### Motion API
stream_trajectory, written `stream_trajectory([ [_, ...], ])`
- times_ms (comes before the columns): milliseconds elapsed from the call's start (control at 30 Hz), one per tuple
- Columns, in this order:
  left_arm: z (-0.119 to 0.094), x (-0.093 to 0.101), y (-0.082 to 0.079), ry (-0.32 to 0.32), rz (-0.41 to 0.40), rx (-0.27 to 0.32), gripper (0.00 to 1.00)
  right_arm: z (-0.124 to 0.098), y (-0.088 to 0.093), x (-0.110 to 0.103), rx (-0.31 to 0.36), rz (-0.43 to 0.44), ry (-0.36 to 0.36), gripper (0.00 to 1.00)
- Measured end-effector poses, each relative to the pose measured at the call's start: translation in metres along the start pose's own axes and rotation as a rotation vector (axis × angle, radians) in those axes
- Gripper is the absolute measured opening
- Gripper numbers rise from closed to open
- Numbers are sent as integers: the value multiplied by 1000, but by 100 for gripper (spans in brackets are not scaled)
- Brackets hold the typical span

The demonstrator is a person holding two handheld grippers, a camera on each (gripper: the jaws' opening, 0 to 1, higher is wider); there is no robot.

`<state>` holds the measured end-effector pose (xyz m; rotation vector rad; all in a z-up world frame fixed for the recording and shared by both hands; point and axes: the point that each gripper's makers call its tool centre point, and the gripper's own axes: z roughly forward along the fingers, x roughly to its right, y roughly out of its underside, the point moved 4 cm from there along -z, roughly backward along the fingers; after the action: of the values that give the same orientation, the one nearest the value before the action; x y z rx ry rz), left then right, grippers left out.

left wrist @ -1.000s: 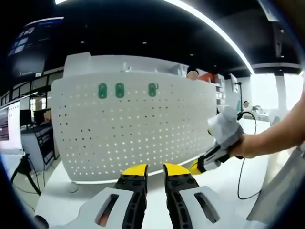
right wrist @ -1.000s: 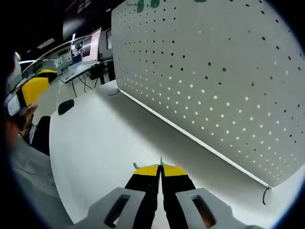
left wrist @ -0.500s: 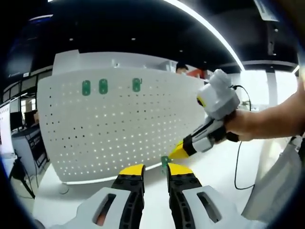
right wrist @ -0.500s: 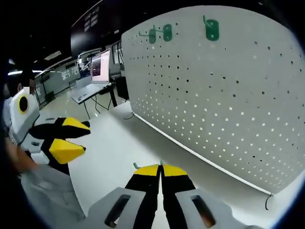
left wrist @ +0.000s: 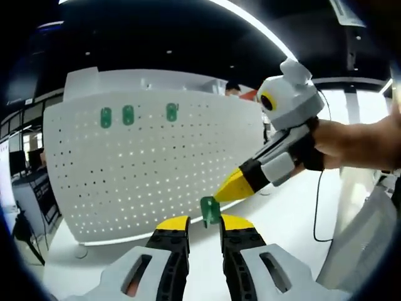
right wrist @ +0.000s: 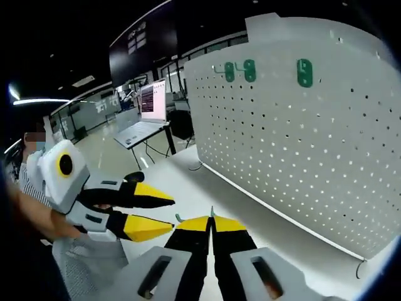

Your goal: Insert the hook assembly into the mounting plate slot until the hook locks in place.

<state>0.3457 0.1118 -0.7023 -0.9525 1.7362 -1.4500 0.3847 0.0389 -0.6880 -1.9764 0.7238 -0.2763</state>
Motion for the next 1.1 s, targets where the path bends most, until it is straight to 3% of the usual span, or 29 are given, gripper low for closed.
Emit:
stream_trajectory([
  [500, -1, 8, -2, 28, 18, 9, 12, -10, -6, -26, 11, -5, -55, 0],
  [1100, -1, 10, -5, 43, 25, 19, 5, -13, -7, -28, 5, -23, -51, 0],
])
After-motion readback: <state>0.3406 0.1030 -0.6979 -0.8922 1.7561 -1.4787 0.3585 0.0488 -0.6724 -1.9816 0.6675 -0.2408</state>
